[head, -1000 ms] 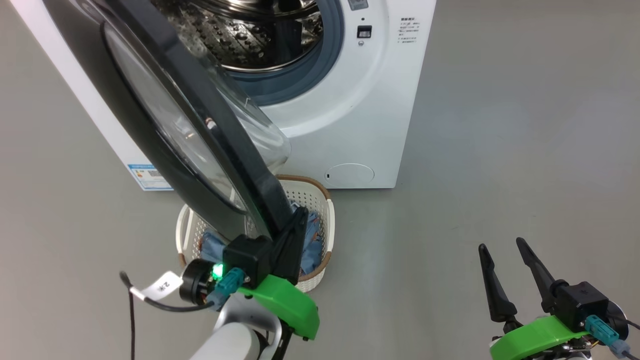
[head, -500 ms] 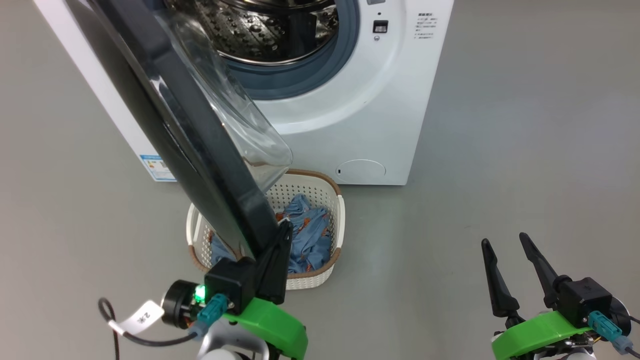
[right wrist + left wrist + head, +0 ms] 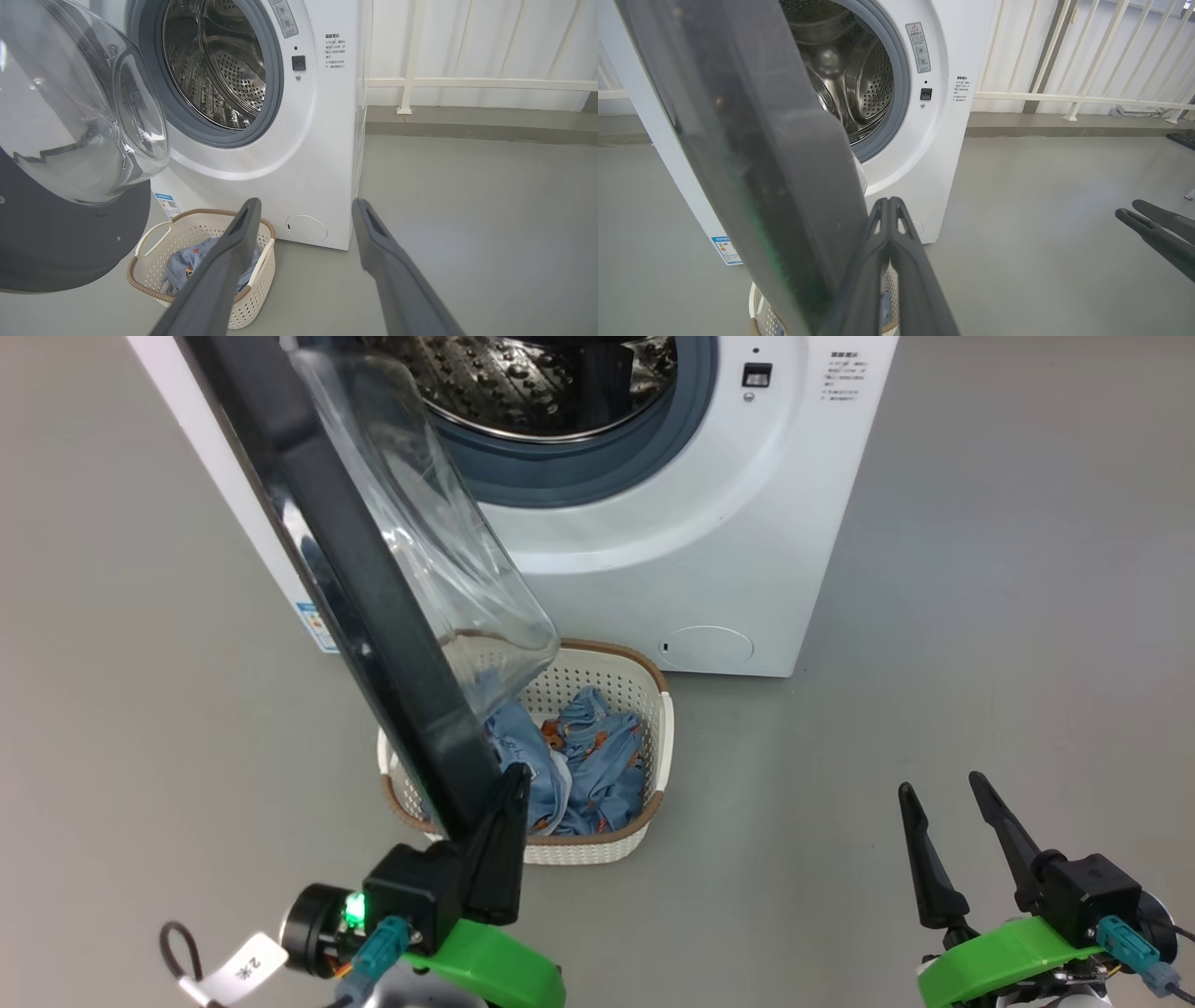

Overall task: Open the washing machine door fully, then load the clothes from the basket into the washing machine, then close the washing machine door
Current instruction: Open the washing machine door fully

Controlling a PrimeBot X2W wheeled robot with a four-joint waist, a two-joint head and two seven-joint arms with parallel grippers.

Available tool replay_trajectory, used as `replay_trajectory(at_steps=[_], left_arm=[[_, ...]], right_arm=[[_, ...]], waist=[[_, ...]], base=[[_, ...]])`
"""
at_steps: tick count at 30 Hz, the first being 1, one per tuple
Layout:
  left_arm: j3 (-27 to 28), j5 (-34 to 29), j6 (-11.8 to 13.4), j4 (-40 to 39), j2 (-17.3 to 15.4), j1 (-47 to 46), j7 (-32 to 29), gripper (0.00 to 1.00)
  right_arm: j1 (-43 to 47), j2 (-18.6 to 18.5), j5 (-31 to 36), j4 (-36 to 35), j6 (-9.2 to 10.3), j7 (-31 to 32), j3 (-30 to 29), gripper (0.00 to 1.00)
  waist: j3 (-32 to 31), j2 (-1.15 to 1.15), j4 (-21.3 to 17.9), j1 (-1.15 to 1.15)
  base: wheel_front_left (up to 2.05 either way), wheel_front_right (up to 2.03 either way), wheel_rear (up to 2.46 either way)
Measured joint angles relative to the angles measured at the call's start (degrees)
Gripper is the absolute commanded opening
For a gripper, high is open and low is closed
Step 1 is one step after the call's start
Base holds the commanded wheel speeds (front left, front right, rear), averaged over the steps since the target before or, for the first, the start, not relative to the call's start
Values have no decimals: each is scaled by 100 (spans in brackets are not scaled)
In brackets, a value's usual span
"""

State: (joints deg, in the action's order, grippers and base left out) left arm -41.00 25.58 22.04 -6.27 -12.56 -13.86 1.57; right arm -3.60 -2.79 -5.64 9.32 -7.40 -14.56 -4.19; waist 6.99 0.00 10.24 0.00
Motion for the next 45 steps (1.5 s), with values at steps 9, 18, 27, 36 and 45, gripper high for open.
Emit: replay_trajectory(at_steps=[9,18,27,36,45], left_arm=[[44,0,190,-227,-55,203,-47,0],[166,-13,479,-438,-174,452,-40,0],[192,-79,602,-614,-198,567,-14,0],[312,-68,650,-567,-258,654,16,0],[781,178,769,-415,-371,770,280,0]], right_arm=[[-105,0,0,54,0,0,-1,100],[-110,0,0,94,0,0,-16,100],[-104,-1,1,98,0,0,-43,100],[-104,-4,2,89,0,0,-71,100],[-93,-7,52,7,0,0,-168,100]], waist=[[-1,0,148,0],[-60,0,282,0],[-113,0,593,0],[-122,0,1053,0],[-76,0,1352,0]], base=[[0,0,0],[0,0,0],[0,0,0],[0,0,0],[0,0,0]])
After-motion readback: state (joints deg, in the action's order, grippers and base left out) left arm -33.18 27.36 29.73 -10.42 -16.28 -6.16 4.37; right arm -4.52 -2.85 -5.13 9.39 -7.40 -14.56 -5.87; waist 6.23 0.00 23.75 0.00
